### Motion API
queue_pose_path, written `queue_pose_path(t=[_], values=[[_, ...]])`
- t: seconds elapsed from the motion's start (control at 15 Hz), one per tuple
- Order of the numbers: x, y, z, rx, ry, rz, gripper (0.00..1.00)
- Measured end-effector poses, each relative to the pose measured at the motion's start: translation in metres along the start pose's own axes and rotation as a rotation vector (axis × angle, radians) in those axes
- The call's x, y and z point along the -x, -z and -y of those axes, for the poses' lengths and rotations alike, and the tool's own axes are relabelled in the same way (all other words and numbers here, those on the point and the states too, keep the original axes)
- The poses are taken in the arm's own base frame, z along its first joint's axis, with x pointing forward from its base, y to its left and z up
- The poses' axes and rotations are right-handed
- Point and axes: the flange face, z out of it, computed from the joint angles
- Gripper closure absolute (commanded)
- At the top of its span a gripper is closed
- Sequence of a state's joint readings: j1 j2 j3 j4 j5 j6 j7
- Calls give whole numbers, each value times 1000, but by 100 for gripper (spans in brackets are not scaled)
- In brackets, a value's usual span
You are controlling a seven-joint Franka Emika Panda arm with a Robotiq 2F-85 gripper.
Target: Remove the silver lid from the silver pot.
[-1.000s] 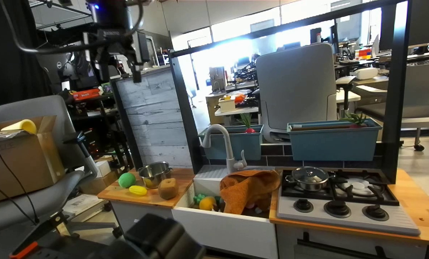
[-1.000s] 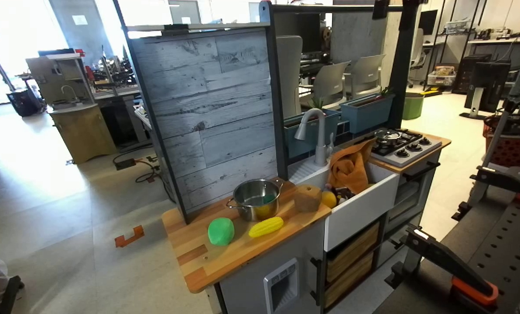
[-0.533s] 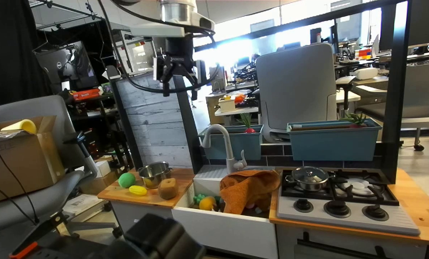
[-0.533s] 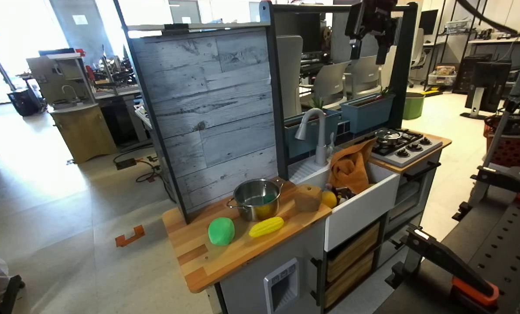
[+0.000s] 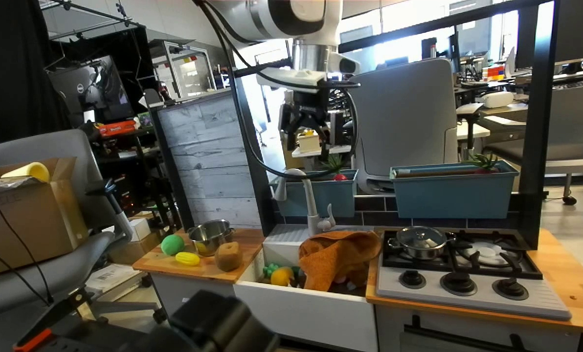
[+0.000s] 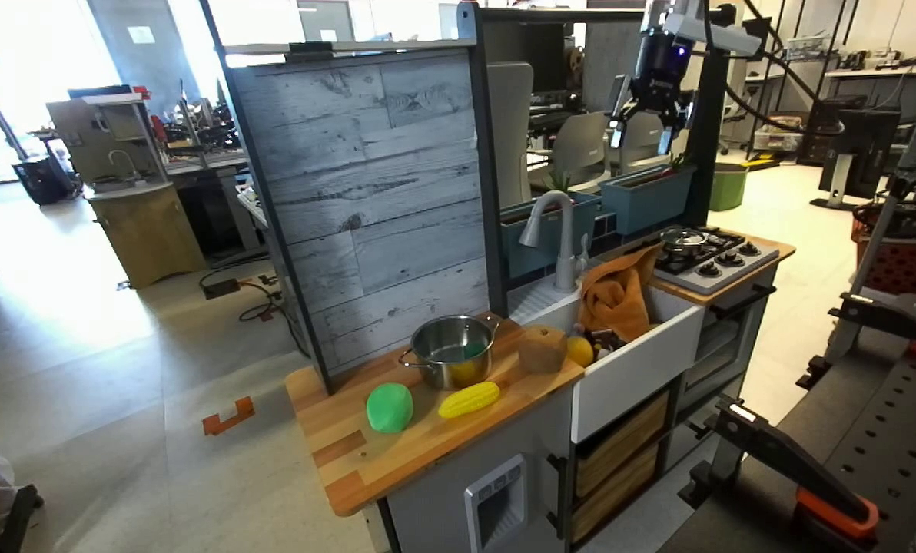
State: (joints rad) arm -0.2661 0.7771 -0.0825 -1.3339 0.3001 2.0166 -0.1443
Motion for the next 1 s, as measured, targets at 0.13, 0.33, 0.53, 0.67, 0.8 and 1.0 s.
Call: queue_pose_path(t=[0.13, 0.33, 0.53, 0.67, 0.8, 1.0], values=[[-17, -12, -28, 2, -80, -16, 0], [-36, -22, -69, 2, -188, -53, 0], [-48, -31, -101, -6, -255, -57, 0], [-52, -41, -115, -11, -298, -43, 0], [-55, -56, -124, -18, -341, -19, 0], [-58, -77, -132, -24, -407, 1, 0]])
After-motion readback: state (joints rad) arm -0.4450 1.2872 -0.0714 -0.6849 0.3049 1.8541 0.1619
